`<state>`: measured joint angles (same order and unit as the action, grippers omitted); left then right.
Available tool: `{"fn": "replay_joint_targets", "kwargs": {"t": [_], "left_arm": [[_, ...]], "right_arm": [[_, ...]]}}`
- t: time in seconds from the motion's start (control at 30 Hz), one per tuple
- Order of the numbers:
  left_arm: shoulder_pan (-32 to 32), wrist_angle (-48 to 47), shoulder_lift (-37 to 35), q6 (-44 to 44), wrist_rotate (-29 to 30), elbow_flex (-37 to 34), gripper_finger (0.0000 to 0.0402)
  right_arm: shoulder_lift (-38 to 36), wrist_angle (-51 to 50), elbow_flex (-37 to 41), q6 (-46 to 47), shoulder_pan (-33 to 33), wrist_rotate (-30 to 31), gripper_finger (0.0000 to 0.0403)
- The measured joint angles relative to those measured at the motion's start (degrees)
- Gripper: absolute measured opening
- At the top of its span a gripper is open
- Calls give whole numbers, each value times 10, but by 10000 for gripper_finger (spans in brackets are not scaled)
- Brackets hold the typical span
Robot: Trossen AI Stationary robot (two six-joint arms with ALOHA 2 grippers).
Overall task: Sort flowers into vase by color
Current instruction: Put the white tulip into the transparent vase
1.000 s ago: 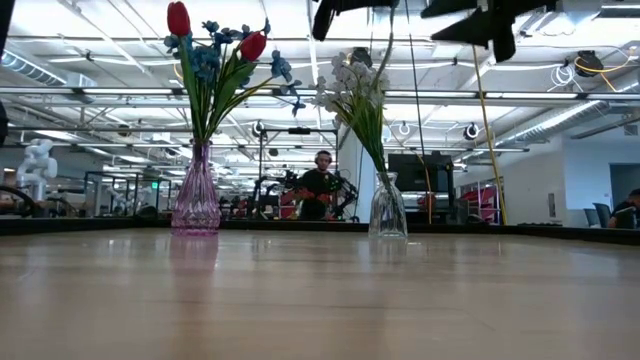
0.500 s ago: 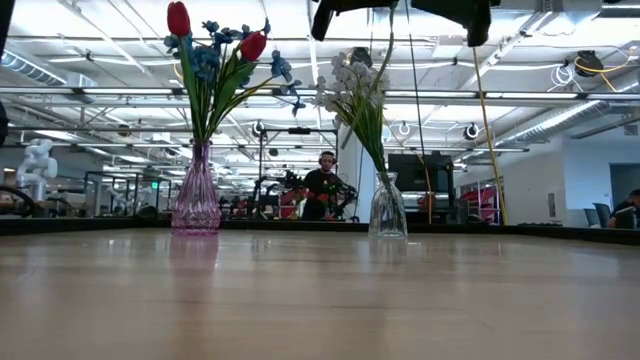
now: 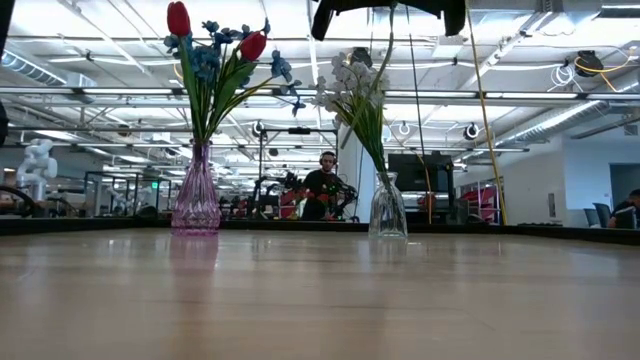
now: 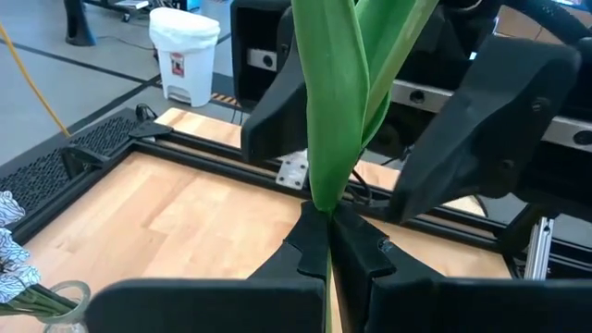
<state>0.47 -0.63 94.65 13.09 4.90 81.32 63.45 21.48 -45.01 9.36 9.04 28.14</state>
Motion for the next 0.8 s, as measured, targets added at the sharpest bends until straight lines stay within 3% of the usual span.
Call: {"fn": "replay_joint_targets", "kwargs": {"t": [0.13, 0.4, 0.6, 0.8], "left_arm": [[-1, -2, 0, 0, -2, 0, 2], [-1, -6, 0, 1, -29, 0, 2], [-2, -6, 0, 3, -31, 0, 18], [-2, -7, 0, 46, -34, 0, 93]], "right_arm": [[2, -6, -1, -3, 0, 0, 158], [1, -10, -2, -9, 1, -2, 17], [1, -13, -2, -6, 1, -15, 24], [1, -17, -2, -1, 1, -15, 12]]}}
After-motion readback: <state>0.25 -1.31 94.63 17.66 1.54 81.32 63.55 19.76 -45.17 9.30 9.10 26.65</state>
